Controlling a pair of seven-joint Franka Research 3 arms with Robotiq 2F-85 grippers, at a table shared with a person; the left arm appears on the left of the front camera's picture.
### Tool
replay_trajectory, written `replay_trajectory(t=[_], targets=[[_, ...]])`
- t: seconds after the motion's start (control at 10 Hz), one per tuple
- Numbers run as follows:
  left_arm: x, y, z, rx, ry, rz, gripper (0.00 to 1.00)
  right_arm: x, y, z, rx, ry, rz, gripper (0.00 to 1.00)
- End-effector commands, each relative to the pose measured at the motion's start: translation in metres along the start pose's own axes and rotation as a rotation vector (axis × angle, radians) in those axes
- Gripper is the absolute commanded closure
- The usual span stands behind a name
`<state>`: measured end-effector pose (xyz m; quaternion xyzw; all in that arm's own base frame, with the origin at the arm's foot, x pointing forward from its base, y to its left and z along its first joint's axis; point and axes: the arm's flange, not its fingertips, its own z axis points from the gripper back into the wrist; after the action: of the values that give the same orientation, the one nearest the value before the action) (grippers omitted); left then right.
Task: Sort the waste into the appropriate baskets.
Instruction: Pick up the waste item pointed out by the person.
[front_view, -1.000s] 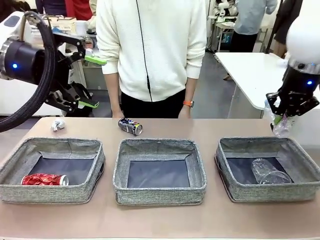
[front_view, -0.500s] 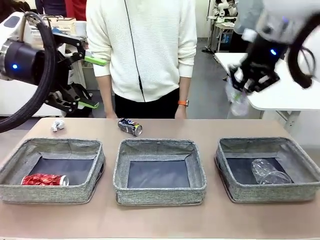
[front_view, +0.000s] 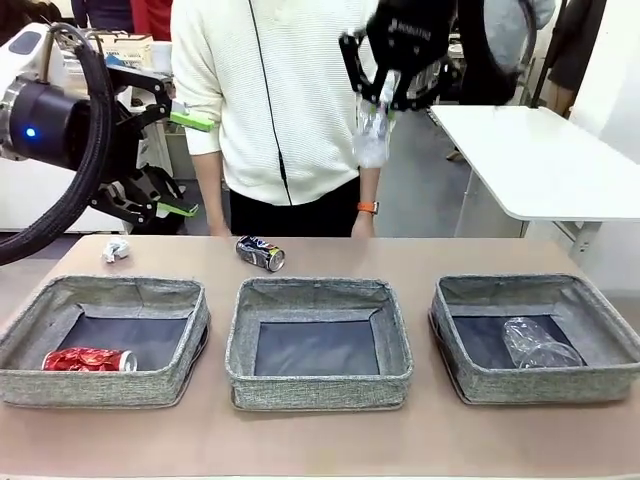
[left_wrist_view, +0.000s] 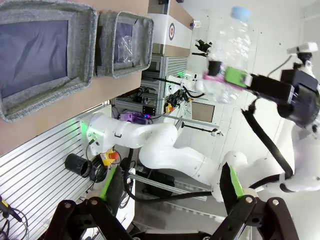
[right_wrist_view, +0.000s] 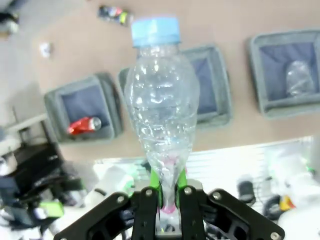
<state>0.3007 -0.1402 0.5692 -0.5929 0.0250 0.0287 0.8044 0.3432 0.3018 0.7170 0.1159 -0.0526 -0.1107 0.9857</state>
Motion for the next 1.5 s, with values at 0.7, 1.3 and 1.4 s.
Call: replay_trajectory(t=[0.7, 1.3, 1.4], targets=[[0.000, -0.001, 0.002, 0.008, 0.008, 0.002, 0.00, -0.025, 0.009, 0.067, 0.060, -0.064, 0.050, 0.87], [0.000, -0.001, 0.002, 0.008, 0.008, 0.002, 0.00, -0.025, 0.009, 0.067, 0.060, -0.064, 0.050, 0.87], [0.000, -0.001, 0.002, 0.008, 0.008, 0.002, 0.00, -0.025, 0.009, 0.067, 0.060, -0.064, 0.050, 0.87]])
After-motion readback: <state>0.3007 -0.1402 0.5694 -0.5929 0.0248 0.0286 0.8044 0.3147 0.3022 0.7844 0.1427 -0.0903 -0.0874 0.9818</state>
